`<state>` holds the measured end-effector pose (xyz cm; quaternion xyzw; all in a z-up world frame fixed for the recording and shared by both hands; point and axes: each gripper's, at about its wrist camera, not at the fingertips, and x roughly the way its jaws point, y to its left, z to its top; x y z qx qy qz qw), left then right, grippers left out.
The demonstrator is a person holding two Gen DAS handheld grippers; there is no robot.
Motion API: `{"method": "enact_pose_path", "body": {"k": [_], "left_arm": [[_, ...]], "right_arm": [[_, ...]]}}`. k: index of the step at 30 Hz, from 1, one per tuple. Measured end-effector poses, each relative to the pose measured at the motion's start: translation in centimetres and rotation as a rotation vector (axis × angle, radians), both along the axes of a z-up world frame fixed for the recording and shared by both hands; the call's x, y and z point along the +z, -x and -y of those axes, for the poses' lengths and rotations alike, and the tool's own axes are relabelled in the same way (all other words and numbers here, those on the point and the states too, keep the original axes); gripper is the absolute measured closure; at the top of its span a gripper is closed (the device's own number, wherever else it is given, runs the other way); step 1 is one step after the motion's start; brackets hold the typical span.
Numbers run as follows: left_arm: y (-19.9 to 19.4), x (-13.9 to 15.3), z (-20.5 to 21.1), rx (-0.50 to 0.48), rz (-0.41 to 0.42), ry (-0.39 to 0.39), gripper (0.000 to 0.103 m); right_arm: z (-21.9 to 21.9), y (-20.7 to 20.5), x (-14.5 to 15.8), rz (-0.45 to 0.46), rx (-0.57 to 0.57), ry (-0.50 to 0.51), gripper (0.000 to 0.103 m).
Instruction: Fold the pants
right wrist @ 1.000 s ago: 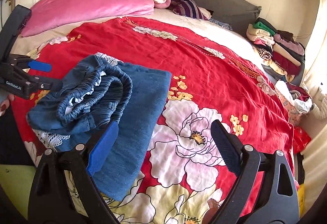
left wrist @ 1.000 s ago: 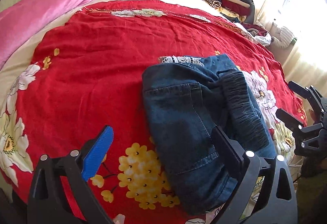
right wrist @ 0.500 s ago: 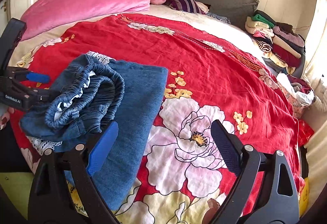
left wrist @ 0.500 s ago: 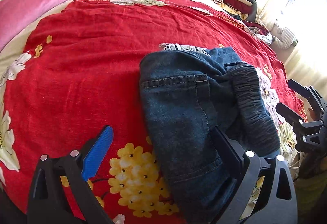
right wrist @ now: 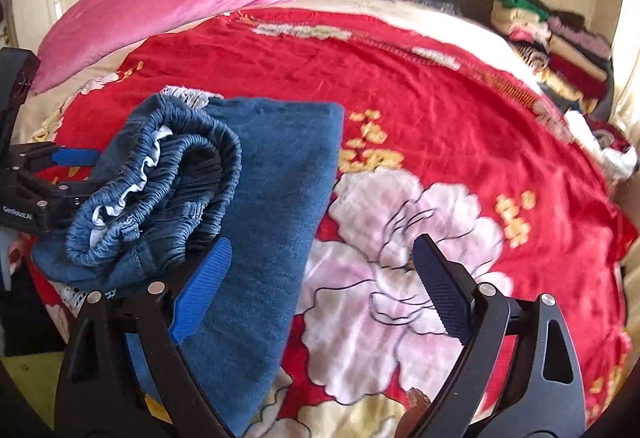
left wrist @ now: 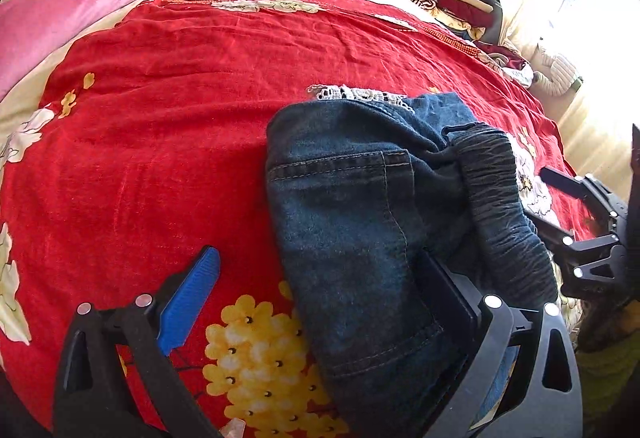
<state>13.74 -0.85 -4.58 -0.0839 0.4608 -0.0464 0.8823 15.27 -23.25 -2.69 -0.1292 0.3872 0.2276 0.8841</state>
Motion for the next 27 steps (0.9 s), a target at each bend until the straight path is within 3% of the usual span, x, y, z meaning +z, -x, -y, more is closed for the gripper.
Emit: {"method": "enact_pose_path", "body": {"k": [5,12,16,22,27], "left_arm": [[-0.1,-0.2,0.6,-0.010,0.010,-0.014,0.006],[0.0,-0.1,1.8,-0.052,0.019,-0.011,0.034],[0.2,-0.1,2.3,-0.057,0.023,-0.027,0.035],[0.2,-0.1,2.5,-0.055,0.025,-0.030,0.038],[0.5,0.3,3.1,-0.072,0.036,-0.032,0.057]], "right_arm": [[0.3,-0.9,-1.6,-0.103,0.007,-0.070,0.030],[0.9,-1.7,-2.1,-0.179,0.005,-0.177,0.042],[0.6,-2.2,-1.9,-0.222,0.023,-0.241,0.050],[-0.3,-2.1,-2.2,-0.225,0.066,-0.236,0.071],[-0.5,-1.6,-2.2,-0.215,0.103,-0.263,0.091]]}}
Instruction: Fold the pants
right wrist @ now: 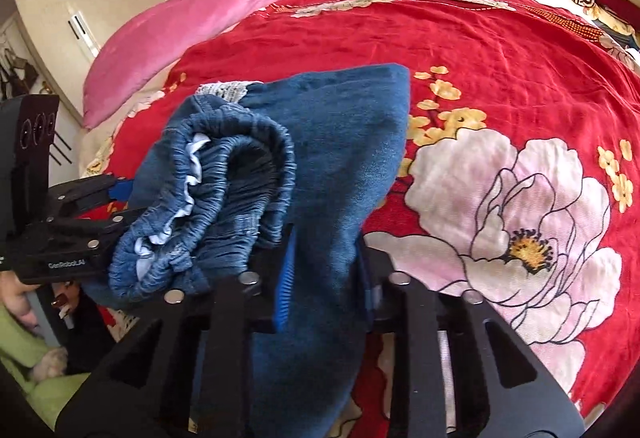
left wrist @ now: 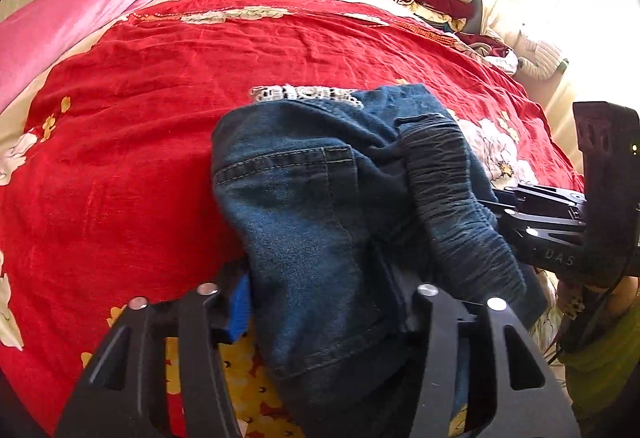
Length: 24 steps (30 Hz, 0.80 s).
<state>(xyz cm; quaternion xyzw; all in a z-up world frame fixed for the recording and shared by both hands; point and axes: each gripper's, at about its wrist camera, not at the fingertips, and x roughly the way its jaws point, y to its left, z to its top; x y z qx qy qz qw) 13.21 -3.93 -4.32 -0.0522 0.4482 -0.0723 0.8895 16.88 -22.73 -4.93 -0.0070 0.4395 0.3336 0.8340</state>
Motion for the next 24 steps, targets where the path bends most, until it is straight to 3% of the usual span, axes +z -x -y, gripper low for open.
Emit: {"method": "enact_pose_path", "body": {"k": [2,9,15,24], "left_arm": [[0.2,0.3,0.1,-0.001,0.010,-0.004,0.063],[1.1,2.1,0.4,-0.007,0.055,-0.029,0.073],[0.9,3.9,-0.2,0.006,0.088,-0.028,0.073],[-1.0,6.5,-2.0,0.037,0.135,-0.052,0.073]], "right_arm": [[-0.1,0.5,0.3,0.011,0.012,-0.015,0.097],[-1.2,2.6,2.6,0.128,0.025,0.024,0.098],[-2.5,3.1,5.4,0.202,0.056,0.024,0.098],[-4.9,0.5,7.6,0.260,0.066,0.020,0.098]]}}
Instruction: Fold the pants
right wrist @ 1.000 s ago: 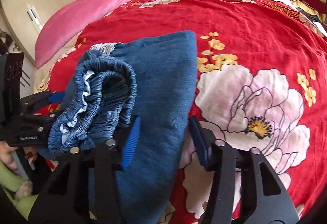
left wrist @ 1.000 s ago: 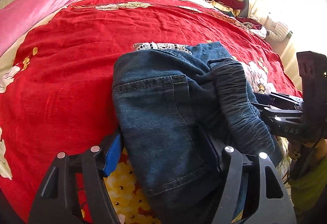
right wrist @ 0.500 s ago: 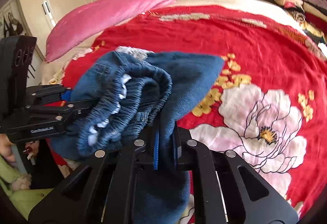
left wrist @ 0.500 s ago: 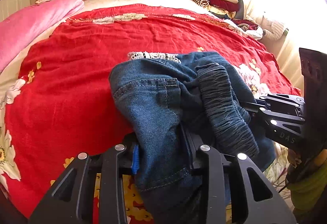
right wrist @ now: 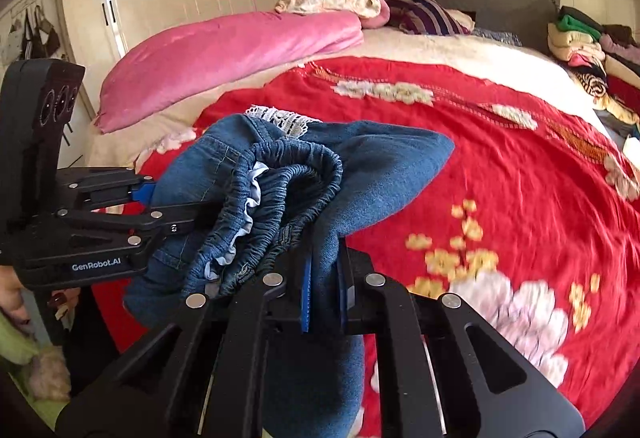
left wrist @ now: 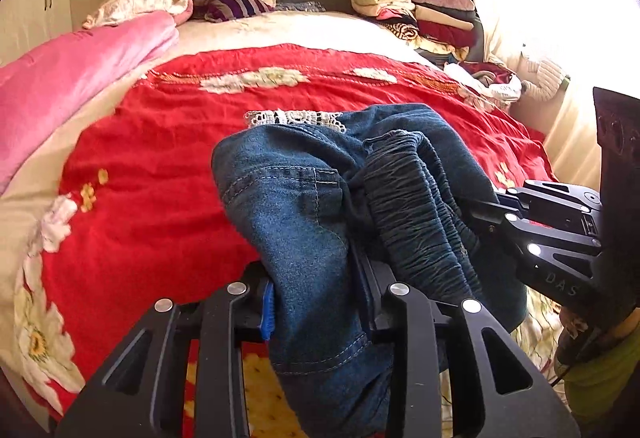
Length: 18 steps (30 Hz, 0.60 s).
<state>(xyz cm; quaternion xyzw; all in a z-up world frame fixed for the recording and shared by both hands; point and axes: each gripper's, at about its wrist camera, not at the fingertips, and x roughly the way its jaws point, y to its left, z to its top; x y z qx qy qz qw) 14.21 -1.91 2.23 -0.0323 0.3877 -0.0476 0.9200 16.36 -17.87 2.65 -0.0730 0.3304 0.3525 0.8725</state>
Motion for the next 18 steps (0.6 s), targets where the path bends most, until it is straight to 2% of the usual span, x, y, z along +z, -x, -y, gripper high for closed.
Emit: {"method": "enact_pose_path", "body": {"k": [18], "left_arm": [[-5.7,0.7,-2.8,0.010,0.010,-0.021,0.073]], "right_arm": [[-3.3,-5.3,0.5,0.001,-0.045,-0.007,0.098]]}}
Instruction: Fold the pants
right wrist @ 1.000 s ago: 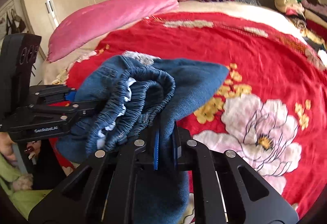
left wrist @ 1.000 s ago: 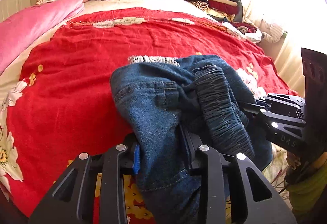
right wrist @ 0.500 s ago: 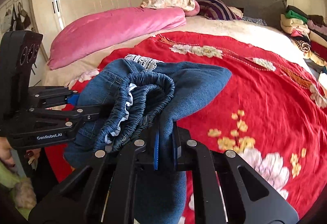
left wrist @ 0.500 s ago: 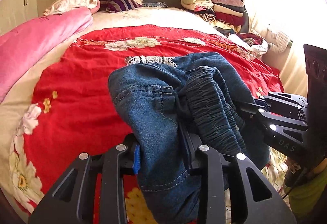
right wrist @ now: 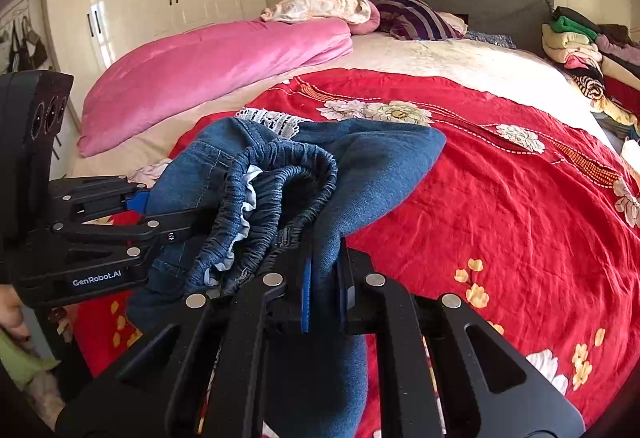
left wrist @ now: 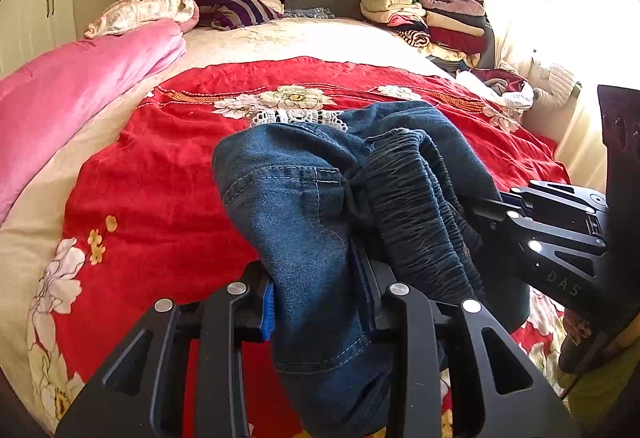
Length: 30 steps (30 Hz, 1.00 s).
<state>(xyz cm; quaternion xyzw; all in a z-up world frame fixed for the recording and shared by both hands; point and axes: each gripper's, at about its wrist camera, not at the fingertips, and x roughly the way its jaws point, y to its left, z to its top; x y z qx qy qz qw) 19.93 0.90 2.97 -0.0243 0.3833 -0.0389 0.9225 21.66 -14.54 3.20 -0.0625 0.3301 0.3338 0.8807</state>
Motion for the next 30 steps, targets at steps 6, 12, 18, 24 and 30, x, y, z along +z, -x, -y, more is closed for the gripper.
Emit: {"method": "enact_pose_path", "body": {"k": [6,12,18,24,30], "left_arm": [[-1.2,-1.0,-0.4,0.007,-0.012,0.015,0.073],[-2.0,-2.5,-0.8,0.006,-0.030,0.025,0.073],[-2.1,-4.1,-0.9,0.010,-0.053,0.012,0.070],[-2.2,-5.5,-1.0,0.020,-0.070,0.015,0.065],[-2.1,-5.7,-1.1,0.018,-0.066,0.015,0.063]], "right_arm": [[-0.4,-0.7,-0.9,-0.023,-0.023,0.009,0.098],[-0.3,-1.4,-2.3,-0.051,-0.055,0.040,0.097],[0.3,-2.2,-4.4,-0.096,-0.118,0.086,0.092],[1.0,-3.0,-6.1,-0.138,-0.182,0.135,0.077],[1.2,-3.1,-6.6,-0.158,-0.201,0.126,0.072]]}}
